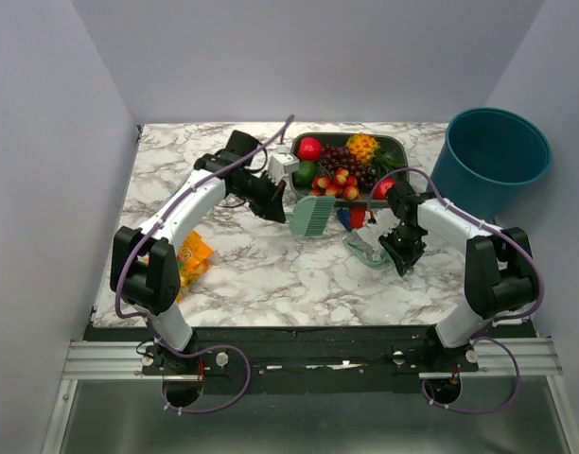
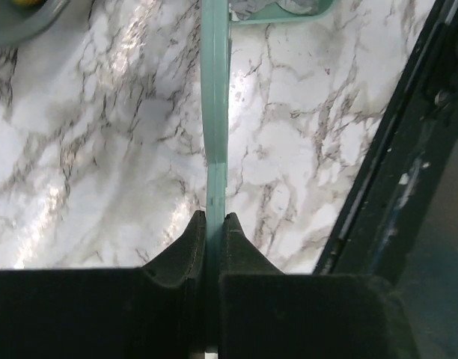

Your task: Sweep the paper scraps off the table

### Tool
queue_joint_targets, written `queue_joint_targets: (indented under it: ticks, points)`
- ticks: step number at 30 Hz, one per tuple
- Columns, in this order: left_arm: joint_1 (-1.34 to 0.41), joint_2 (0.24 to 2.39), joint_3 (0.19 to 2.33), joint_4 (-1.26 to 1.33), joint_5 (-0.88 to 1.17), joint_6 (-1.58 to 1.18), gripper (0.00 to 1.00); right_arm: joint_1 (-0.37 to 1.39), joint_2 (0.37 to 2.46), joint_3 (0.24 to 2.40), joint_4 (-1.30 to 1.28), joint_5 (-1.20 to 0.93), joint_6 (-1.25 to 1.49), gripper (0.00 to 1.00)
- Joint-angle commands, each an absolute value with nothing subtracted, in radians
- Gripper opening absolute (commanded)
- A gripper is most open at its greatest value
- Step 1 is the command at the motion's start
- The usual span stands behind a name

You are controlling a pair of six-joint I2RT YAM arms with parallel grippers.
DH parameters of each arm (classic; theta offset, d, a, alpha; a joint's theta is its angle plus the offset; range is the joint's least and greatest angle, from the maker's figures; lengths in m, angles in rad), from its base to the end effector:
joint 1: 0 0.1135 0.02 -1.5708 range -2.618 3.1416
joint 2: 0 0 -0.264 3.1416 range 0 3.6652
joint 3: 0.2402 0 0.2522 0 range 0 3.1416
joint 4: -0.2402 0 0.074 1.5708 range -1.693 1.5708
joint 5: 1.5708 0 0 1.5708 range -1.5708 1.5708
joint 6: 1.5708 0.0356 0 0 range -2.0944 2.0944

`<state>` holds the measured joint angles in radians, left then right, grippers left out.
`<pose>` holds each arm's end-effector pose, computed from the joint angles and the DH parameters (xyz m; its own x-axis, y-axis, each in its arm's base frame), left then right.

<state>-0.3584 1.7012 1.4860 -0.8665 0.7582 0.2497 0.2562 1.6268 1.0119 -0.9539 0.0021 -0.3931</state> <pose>0.3223 -0.1469 0.2934 -0.6633 0.4401 -0.6053 0.7442 0.4725 -0.4721 0.2609 0.0683 0.1752 -0.7965 -0.6046 -0.0010 -0.6046 0.7965 -0.0027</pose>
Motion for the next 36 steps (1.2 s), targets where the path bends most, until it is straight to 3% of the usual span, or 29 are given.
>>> queue_joint_targets:
  ticks: [1, 10, 24, 28, 36]
  points:
    - [-0.463, 1.641, 1.407, -0.654, 0.649, 0.449, 0.00, 0.262, 1.664, 1.009, -0.959, 0.006, -0.402, 0.01]
    - [-0.526, 1.709, 1.400, -0.387, 0.568, 0.359, 0.00, 0.262, 1.626, 0.986, -0.968, 0.014, -0.414, 0.01]
    - [-0.607, 1.859, 1.434, -0.249, 0.505, 0.243, 0.00, 0.261, 1.615, 0.974, -0.973, 0.006, -0.410, 0.01]
    - [-0.614, 1.963, 1.543, -0.349, 0.569, 0.132, 0.00, 0.261, 1.621, 0.976, -0.974, 0.005, -0.408, 0.01]
    - [-0.666, 1.901, 1.488, -0.387, 0.684, 0.106, 0.00, 0.256, 1.617, 0.971, -0.969, 0.006, -0.400, 0.00]
